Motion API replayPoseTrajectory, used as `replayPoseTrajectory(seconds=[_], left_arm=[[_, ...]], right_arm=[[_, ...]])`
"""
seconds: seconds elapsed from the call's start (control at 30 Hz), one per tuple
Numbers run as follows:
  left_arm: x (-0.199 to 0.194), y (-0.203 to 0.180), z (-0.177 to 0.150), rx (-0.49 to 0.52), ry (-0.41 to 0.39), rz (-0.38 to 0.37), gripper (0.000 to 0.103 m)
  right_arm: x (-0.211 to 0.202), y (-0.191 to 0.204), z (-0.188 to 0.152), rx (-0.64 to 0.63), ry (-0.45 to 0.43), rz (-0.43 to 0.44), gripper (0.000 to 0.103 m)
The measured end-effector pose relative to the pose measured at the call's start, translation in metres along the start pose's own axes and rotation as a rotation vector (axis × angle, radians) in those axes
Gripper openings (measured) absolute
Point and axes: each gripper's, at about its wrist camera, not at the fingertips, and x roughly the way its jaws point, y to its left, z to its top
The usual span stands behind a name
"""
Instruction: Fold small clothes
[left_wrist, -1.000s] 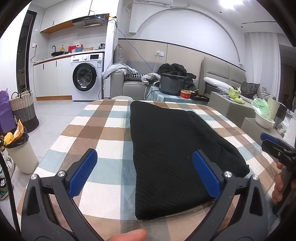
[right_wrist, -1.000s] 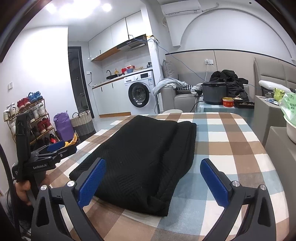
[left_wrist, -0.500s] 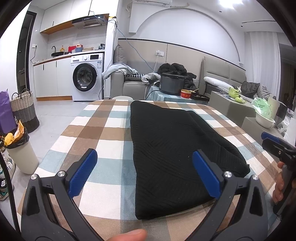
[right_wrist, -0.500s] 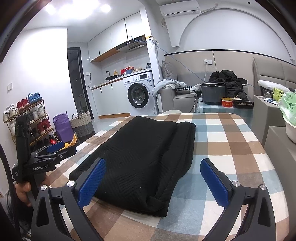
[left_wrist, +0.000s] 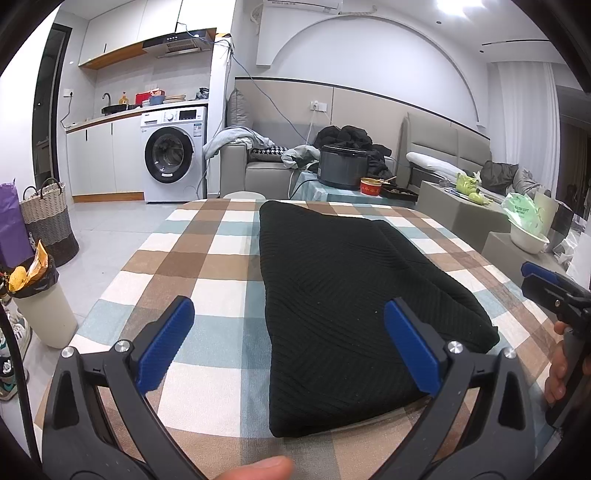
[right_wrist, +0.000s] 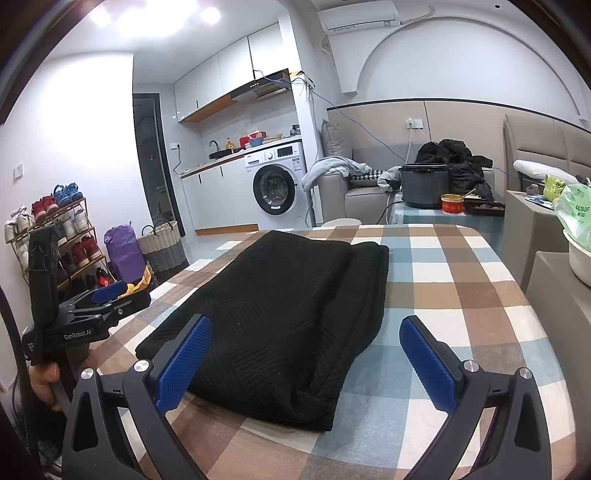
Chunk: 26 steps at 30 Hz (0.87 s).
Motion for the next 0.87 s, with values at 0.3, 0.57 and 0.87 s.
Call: replayPoseTrajectory(seconds=[0.3, 0.57, 0.87], left_arm=[[-0.0006, -0.0002, 0.0001, 0.001, -0.001, 0.000, 0.102], [0.0003, 0.0009, -0.0002, -0.001, 0.001, 0.000, 0.102], [0.0007, 0.0017, -0.0003, 0.002, 0.001, -0.001, 0.102]], right_arm=[[0.0015, -0.0003, 0.0007, -0.013, 0.011, -0.017, 0.103], [0.0026, -0.0006, 0.0006, -0.021, 0.014, -0.020, 0.103], [0.0019, 0.0008, 0.0003, -0.019, 0.012, -0.021, 0.103]])
